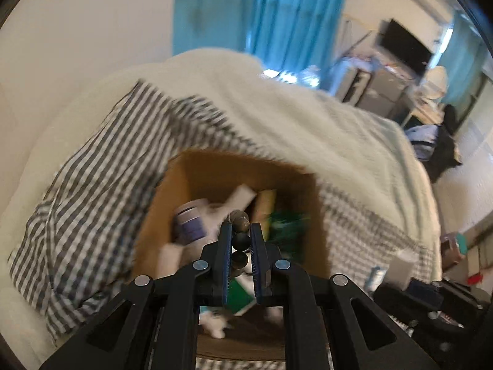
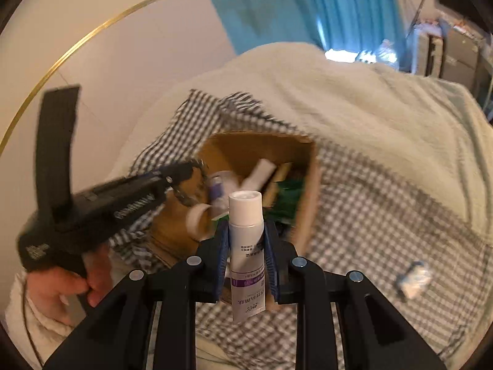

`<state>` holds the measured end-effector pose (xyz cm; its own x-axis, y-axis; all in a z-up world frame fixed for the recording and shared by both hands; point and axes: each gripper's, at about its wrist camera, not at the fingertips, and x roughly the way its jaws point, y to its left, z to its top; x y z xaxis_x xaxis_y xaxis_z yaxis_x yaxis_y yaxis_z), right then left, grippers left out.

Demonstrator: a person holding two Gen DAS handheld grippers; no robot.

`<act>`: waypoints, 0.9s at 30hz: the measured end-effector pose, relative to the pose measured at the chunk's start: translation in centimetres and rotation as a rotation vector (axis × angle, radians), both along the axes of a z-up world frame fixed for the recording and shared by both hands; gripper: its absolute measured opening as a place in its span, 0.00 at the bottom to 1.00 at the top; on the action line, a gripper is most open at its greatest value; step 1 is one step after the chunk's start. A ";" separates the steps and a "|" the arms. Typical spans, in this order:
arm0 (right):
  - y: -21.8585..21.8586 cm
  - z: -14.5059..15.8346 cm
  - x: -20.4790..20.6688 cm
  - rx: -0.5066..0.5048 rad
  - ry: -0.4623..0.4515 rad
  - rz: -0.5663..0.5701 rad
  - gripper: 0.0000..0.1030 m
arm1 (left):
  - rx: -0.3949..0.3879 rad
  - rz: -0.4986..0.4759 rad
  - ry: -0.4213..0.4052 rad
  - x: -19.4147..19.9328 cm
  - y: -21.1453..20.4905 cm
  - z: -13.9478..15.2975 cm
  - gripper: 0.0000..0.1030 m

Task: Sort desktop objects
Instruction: 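Carry the bracelet and toothpaste tube into the box and release both, then move the left tool to the blue tissue pack and grasp it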

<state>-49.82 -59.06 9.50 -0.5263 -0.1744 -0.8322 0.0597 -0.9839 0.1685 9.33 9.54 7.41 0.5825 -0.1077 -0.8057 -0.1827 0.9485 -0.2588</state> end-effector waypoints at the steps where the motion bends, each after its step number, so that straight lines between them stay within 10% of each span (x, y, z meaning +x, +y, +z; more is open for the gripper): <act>1: -0.4 -0.3 -0.3 -0.001 -0.005 -0.004 0.22 | 0.007 -0.002 0.013 0.2 0.3 -0.7 0.11; 4: -0.5 -1.1 -1.9 0.000 -0.004 -0.017 0.27 | 0.006 0.000 0.034 0.6 1.2 -1.8 0.11; 6: 0.5 -1.5 -2.5 -0.021 -0.005 -0.048 0.46 | 0.000 -0.004 0.021 0.9 0.9 -2.1 0.14; 10: 3.7 -0.4 -2.2 0.001 0.002 -0.111 0.47 | 0.068 -0.033 0.031 1.6 -0.4 -1.9 0.67; 27: 29.8 4.4 14.0 0.078 -0.020 -0.619 0.59 | 0.106 -0.293 -0.123 0.9 -16.0 5.7 0.91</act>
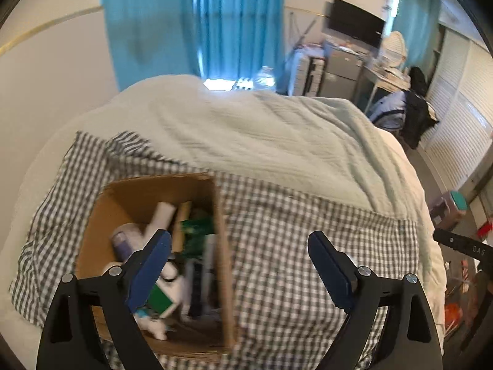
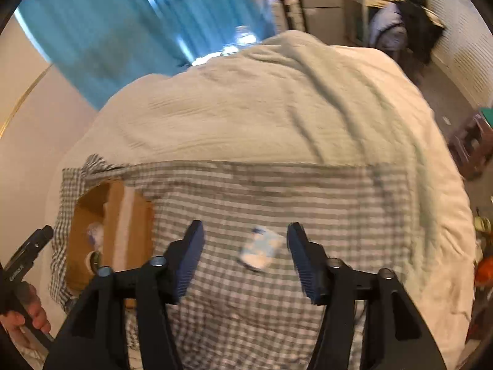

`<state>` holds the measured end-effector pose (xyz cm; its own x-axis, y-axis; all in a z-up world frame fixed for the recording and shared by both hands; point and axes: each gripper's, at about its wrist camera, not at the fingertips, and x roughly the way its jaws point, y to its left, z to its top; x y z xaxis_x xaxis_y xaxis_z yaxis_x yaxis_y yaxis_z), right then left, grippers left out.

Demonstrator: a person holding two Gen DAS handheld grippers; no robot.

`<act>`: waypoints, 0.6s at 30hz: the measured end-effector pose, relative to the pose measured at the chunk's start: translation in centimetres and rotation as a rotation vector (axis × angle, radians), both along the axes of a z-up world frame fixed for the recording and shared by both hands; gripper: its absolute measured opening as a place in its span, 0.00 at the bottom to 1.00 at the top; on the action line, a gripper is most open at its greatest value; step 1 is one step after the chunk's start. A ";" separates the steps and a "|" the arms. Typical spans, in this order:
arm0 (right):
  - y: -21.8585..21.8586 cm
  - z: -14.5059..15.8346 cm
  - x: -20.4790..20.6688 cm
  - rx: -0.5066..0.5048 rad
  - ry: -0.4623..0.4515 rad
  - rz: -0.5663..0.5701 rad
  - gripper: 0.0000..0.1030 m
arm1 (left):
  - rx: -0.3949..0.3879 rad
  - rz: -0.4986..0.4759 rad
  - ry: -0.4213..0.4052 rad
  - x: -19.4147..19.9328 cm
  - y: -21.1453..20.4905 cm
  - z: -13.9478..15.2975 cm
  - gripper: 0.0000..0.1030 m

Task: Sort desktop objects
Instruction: 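Move the left tool to the blue tissue pack and grasp it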

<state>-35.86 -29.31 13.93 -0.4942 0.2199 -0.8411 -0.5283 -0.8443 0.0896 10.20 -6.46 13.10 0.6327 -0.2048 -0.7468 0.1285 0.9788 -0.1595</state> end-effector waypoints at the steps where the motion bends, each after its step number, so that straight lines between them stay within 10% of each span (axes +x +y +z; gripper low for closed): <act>1: 0.5 0.1 0.8 0.010 -0.004 -0.009 0.60 | 0.002 -0.029 -0.001 0.1 -1.2 -0.1 0.93; 18: 9.6 -7.9 2.9 -0.009 -0.179 -0.111 0.73 | 0.115 -0.289 0.133 2.1 -20.7 -13.7 0.94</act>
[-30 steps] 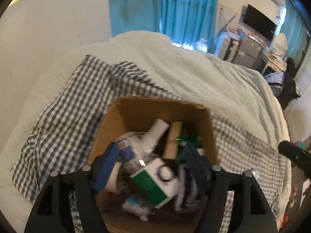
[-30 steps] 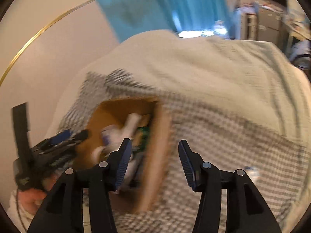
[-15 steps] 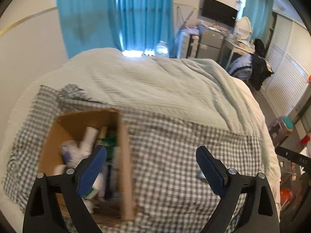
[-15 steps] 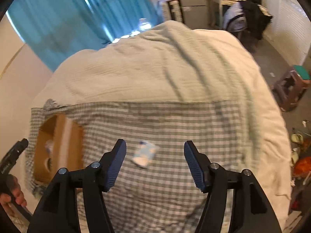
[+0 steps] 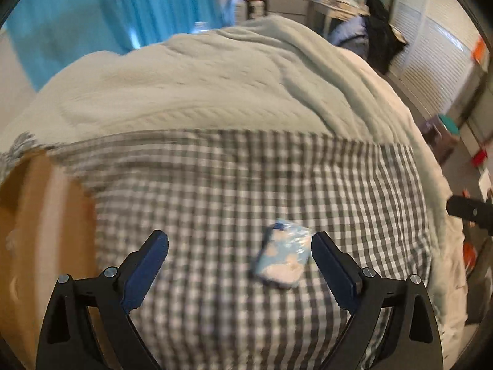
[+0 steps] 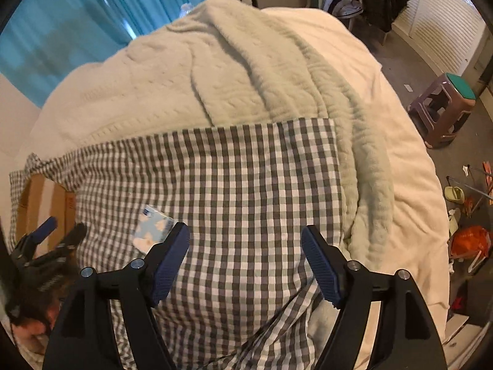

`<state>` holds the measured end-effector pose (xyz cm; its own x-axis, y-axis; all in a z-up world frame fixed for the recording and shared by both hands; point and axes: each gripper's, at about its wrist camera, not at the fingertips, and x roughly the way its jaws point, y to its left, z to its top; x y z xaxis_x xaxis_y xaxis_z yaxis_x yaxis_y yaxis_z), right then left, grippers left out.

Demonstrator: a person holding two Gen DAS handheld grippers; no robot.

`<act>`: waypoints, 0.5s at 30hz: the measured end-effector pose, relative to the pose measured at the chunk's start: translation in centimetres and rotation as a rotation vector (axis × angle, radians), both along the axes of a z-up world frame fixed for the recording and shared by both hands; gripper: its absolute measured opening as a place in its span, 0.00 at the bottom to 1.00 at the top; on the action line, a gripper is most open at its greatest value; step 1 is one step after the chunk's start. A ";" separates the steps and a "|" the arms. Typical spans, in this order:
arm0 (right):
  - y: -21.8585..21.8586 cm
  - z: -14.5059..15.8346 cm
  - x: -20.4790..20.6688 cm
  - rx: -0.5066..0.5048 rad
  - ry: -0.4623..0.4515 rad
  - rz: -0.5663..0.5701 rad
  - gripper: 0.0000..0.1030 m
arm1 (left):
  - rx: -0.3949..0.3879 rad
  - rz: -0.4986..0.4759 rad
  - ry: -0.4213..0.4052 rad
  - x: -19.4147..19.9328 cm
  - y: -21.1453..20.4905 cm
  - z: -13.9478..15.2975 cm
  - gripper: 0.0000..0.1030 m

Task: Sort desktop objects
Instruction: 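Move the left tool to the blue tissue pack and grasp it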

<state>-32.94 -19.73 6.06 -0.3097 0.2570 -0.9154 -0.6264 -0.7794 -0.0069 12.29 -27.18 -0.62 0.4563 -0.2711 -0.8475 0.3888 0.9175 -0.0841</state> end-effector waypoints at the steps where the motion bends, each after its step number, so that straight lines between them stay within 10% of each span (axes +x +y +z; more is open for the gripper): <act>1: 0.1 -0.5 -0.4 0.003 -0.009 0.009 0.73 | 0.003 -0.025 0.001 0.0 -1.1 -1.1 0.94; 9: 1.1 -3.0 -2.8 0.008 -0.068 0.026 0.73 | 0.125 -0.035 0.101 0.4 -4.7 -9.3 0.92; 12: 0.7 -3.4 -3.7 0.016 -0.094 0.042 0.73 | 0.059 -0.064 0.152 0.7 -4.3 -10.3 0.56; 15: -0.2 -3.2 -4.6 0.030 -0.107 0.061 0.73 | 0.032 -0.069 0.140 1.0 -3.9 -9.0 0.51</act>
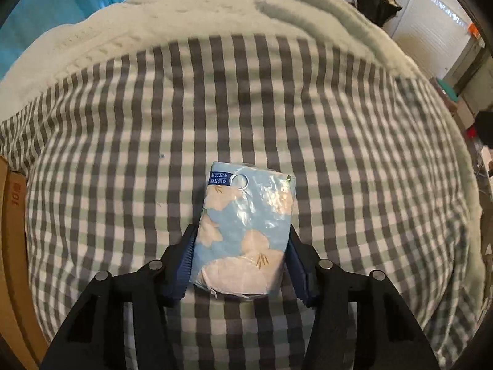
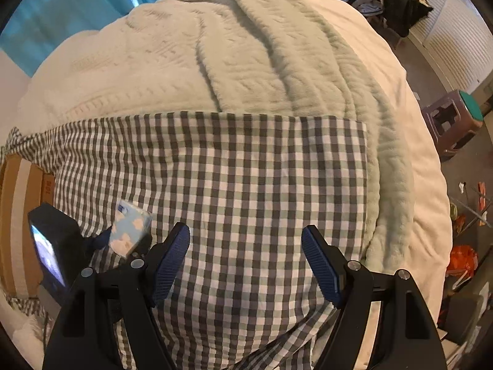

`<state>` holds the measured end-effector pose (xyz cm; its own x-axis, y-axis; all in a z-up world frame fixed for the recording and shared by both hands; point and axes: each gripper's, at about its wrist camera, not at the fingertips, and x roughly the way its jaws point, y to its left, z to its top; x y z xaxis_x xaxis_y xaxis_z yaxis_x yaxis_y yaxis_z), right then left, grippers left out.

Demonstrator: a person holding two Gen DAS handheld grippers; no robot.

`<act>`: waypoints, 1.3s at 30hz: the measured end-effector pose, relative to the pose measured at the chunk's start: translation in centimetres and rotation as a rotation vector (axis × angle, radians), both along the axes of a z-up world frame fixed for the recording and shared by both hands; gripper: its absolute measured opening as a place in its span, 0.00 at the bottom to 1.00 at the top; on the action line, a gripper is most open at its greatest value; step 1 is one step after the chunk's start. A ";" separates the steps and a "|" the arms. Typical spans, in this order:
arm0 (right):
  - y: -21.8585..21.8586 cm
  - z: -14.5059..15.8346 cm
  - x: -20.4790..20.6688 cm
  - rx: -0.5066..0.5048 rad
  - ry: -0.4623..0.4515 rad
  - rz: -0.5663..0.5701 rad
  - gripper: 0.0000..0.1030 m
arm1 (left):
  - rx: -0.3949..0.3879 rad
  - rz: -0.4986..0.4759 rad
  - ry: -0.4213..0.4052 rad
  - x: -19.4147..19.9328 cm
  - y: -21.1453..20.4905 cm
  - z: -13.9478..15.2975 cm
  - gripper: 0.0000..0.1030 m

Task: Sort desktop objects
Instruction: 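Move the left tool to the blue tissue pack and grasp it, then carry the tissue pack into the box and open the left tool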

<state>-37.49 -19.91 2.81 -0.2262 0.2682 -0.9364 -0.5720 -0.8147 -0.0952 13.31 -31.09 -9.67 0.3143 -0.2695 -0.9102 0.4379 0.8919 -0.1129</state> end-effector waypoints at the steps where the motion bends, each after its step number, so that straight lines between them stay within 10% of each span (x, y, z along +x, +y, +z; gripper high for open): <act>1: -0.3 0.1 -0.2 0.001 0.000 0.001 0.73 | -0.012 0.000 -0.007 0.0 0.4 0.7 0.51; 18: -19.5 12.1 -3.5 0.019 0.311 0.257 0.73 | -0.174 0.342 -0.264 -2.9 23.5 21.0 0.51; 26: -29.8 10.2 -5.2 0.079 0.241 0.433 0.83 | -0.034 0.539 -0.327 -5.7 33.3 17.7 0.59; 29: -31.3 9.5 -5.5 0.105 0.220 0.458 0.84 | 0.003 0.627 -0.387 -7.3 35.6 18.5 0.91; 39: -30.5 10.5 -3.0 0.173 0.269 0.432 1.00 | -0.134 0.675 -0.438 -11.1 35.9 22.3 1.00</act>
